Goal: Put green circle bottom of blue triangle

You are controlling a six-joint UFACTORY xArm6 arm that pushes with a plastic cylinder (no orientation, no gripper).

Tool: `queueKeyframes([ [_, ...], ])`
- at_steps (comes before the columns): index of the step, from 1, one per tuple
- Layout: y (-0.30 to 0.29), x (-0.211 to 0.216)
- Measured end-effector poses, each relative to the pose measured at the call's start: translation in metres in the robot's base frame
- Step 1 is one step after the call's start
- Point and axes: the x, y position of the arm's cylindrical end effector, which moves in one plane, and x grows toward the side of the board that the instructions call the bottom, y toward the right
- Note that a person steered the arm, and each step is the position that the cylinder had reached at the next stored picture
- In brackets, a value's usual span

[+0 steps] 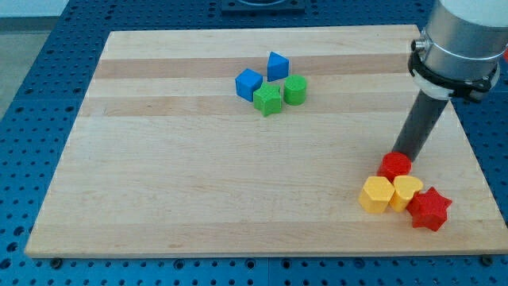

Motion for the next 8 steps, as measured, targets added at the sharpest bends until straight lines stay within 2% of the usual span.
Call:
queueKeyframes([
  [3,0.002,-0.004],
  [4,0.002,-0.039],
  [6,-0.004,-0.071],
  [8,-0.079,-0.106],
])
